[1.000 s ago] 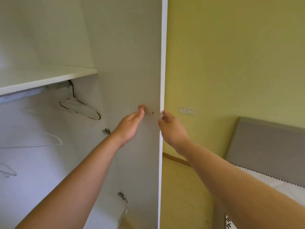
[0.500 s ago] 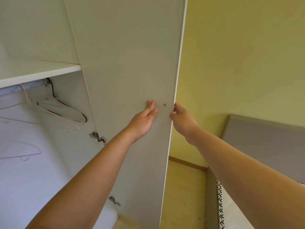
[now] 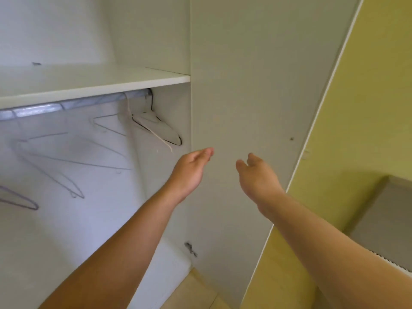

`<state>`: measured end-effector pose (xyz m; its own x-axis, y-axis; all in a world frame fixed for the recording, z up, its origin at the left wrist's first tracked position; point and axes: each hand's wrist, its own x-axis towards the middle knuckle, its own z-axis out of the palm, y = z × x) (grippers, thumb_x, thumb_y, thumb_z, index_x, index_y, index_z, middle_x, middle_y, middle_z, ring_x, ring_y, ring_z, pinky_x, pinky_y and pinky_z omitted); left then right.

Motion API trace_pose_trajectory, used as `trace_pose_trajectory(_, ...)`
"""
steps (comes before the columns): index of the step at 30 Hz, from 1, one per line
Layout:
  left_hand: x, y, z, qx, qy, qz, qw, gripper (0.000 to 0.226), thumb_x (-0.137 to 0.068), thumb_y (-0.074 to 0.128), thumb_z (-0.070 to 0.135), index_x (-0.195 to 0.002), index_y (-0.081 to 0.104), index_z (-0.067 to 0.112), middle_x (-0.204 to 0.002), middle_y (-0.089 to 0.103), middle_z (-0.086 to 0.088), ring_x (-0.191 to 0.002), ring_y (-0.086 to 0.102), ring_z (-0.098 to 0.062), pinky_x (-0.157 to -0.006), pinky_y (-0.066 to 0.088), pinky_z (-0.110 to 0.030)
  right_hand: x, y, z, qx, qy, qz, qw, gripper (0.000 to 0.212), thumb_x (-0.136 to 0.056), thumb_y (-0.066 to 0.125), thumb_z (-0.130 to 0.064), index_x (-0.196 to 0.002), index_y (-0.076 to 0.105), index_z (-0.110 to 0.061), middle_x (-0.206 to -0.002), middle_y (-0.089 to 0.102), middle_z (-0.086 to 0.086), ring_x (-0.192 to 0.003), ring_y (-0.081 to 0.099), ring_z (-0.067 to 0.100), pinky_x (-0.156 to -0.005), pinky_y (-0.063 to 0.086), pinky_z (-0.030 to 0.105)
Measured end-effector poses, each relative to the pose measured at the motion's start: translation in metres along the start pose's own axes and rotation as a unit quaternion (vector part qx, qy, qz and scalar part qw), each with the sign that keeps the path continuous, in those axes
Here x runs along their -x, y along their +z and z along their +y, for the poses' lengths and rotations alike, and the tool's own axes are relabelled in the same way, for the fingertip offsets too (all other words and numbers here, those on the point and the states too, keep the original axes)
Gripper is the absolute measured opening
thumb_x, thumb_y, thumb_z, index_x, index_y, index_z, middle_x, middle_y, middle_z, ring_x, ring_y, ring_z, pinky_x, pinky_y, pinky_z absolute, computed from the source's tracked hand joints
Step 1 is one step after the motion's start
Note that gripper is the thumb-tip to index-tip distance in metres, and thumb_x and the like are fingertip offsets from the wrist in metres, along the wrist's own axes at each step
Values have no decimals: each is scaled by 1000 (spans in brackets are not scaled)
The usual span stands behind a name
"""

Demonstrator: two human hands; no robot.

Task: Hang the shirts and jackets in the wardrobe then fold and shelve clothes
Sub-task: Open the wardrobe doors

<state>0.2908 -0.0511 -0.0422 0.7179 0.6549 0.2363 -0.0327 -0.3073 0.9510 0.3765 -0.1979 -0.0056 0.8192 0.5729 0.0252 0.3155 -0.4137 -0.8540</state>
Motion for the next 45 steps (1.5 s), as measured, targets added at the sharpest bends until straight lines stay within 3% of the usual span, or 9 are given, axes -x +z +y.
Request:
trace_pose_trajectory(3,34,-47,-17,-25,-39,62,997,36,-103,49,37,-126,68,16,-126,69,4,-120,61,-8,-113,41,-39,16,41,-22,5,-38,-80,996,49,-105,38,-36,-151,36,-19,-152,43,-3,-140,38,23,-105,32,25)
trace_pose_trajectory(7,77,-114,-35,-38,-83,169,981,35,-102,48,42,-125,68,25,-123,68,11,-118,61,-8,-105,45,-30,39,105,-55,29,-77,-159,984,20,-103,38,-35,-84,36,-30,-89,40,-6,-89,41,17,-63,31,21)
trace_pose_trajectory(10,106,-165,-44,-48,-94,273,956,33,-102,47,43,-119,69,26,-116,71,11,-111,64,-9,-99,47,-29,57,148,-75,18,-131,-238,962,27,-104,38,-37,-121,58,-29,-120,57,-5,-111,54,15,-86,34,17)
trace_pose_trajectory(12,121,-198,-49,-49,-95,349,931,26,-101,50,39,-109,71,25,-109,73,7,-105,67,-12,-96,51,-31,74,172,-89,15,-157,-272,949,50,-105,39,-37,-152,37,-20,-153,43,-5,-138,41,15,-94,24,16)
trace_pose_trajectory(17,132,-284,-69,-49,-141,518,842,26,-97,56,26,-72,62,25,-80,66,0,-81,62,-20,-62,47,-24,98,223,-111,36,-190,-347,918,54,-106,36,-38,-156,27,-19,-159,34,-2,-145,32,17,-107,24,22)
trace_pose_trajectory(23,103,-349,-105,-50,-266,507,818,61,-100,57,35,-145,43,-3,-147,50,-16,-131,50,-31,-99,40,-30,101,256,-126,65,-223,-365,902,52,-107,34,-37,-155,29,-18,-156,39,-1,-142,36,19,-112,28,28)
trace_pose_trajectory(28,74,-372,-124,-33,-291,502,814,52,-97,60,38,-126,57,-5,-121,65,-17,-100,62,-29,-75,43,-28,87,263,-129,76,-221,-362,902,51,-107,33,-35,-155,30,-18,-153,42,2,-139,40,20,-108,31,27)
trace_pose_trajectory(38,57,-374,-143,124,-198,554,799,18,-92,68,6,-110,63,7,-84,73,-8,-72,75,-15,-77,62,-28,64,263,-127,72,-222,-363,902,52,-107,33,-39,-155,29,-21,-153,43,1,-139,41,19,-114,30,31)
trace_pose_trajectory(45,56,-362,-113,155,-160,554,802,15,-93,70,13,-107,66,11,-94,75,-7,-76,76,-14,-76,62,-27,60,259,-128,75,-247,-358,898,52,-107,33,-39,-155,29,-21,-155,41,-1,-141,39,19,-114,29,30)
